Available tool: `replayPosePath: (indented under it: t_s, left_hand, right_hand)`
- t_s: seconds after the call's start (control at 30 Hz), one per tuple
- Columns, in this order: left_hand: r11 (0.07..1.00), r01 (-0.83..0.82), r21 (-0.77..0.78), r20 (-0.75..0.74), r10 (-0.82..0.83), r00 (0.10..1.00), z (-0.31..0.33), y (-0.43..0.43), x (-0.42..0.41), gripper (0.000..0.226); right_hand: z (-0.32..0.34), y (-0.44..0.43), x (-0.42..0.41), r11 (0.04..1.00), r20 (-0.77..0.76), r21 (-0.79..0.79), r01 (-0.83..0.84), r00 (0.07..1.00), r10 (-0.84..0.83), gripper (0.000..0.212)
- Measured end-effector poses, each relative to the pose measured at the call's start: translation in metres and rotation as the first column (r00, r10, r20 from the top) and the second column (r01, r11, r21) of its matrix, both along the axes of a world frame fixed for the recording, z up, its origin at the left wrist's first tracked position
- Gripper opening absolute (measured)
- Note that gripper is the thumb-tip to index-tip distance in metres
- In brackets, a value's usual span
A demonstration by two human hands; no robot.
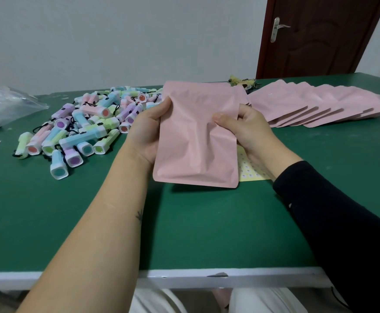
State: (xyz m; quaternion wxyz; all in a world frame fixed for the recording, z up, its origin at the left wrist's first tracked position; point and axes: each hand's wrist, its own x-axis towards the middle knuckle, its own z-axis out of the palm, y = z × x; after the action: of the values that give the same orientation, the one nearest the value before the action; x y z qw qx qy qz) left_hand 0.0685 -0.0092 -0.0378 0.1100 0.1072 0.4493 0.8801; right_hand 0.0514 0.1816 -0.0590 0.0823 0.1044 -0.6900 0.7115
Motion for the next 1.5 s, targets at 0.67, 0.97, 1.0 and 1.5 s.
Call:
replayPosePath:
  t_s: [0.67, 0.97, 1.0, 1.5]
  left_hand:
    - [0.939, -0.173, -0.298, 0.069, 0.202, 0.977, -0.001, 0.001, -0.006, 0.007]
    - [0.92, -0.275, -0.28, 0.004, 0.287, 0.958, -0.003, 0.01, -0.009, 0.033]
    - [0.921, -0.27, -0.282, 0.005, 0.283, 0.959, -0.003, 0.011, -0.008, 0.034]
    - [0.904, -0.424, -0.058, 0.183, 0.428, 0.885, 0.001, -0.006, -0.017, 0.026]
  right_hand:
    - [0.008, 0.002, 0.003, 0.999, 0.026, 0.044, 0.026, 0.999, -0.027, 0.026]
    - [0.006, -0.002, 0.005, 0.988, 0.005, 0.149, 0.045, 0.999, -0.046, 0.032]
    - [0.005, -0.001, 0.003, 0.987, -0.002, 0.144, 0.064, 0.998, -0.064, 0.04]
    - [0.007, 0.005, -0.001, 0.924, 0.256, -0.237, -0.299, 0.898, 0.357, 0.05]
